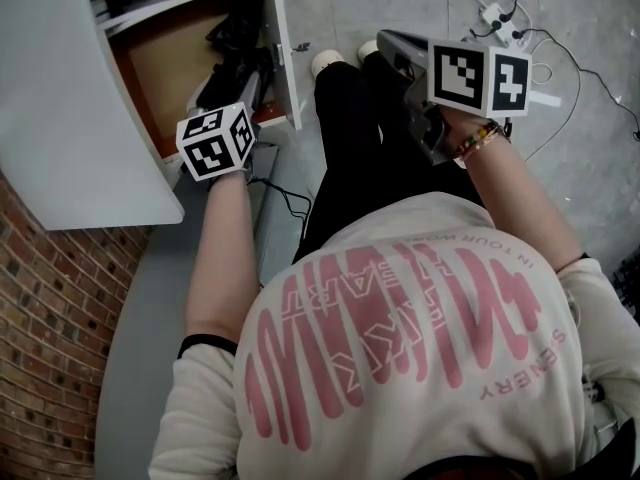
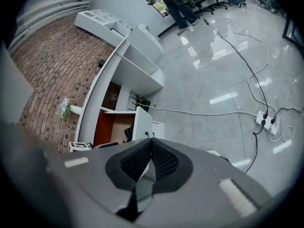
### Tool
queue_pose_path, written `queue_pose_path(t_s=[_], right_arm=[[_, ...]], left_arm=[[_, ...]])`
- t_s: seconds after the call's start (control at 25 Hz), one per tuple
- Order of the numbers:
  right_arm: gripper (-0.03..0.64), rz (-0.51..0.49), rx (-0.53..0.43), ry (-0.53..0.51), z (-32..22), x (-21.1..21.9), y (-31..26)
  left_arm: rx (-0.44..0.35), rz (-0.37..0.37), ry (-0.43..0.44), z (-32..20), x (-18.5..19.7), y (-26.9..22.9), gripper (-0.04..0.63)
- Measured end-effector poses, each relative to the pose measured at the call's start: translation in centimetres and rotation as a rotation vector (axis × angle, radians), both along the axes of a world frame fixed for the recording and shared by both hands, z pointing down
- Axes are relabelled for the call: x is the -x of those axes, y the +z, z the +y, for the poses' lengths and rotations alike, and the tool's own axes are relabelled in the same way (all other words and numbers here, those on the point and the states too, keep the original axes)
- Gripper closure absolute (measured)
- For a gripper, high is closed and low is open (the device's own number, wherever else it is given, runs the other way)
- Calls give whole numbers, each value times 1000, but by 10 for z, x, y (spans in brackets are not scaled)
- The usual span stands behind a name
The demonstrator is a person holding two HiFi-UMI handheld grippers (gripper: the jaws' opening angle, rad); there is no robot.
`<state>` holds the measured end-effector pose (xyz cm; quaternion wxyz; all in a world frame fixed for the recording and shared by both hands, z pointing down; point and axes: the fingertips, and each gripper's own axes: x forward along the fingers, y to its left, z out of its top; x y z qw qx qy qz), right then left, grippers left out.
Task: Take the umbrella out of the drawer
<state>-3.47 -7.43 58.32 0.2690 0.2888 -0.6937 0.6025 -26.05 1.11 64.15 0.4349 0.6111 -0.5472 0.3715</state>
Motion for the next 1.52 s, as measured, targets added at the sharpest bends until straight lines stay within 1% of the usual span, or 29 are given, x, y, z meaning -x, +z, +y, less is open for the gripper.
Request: queue_pose_path(t_s=[0.2,0.32,0.52,0.68,0.8,1.08,1.28,1.52], right_arm=[[606,13,10,30,-4,-15,5],[606,14,15,51,-6,-22,4],[606,7,31,58,-7,-19,18],[606,-6,49,62,-7,-17,24],[606,-17,57,67,-8,-15,24],[606,-13,71,81,-14,-21,32],[606,-5,81,84,-17,-25,37],[606,2,96,95,-17,-31,44]], left_arm=[[28,-26,30,-4,-1,14,283],[58,-36,52,-2,-1,22,273],[106,-60,92,-3,5,44,264],[142,-61,126,-1,3,59,264],[149,-63,130,-3,3,63,261],[172,-87,148,-8,8,77,265],[184,-99,140,-8,10,86,267],[196,-116,152,-6,11,93,267]])
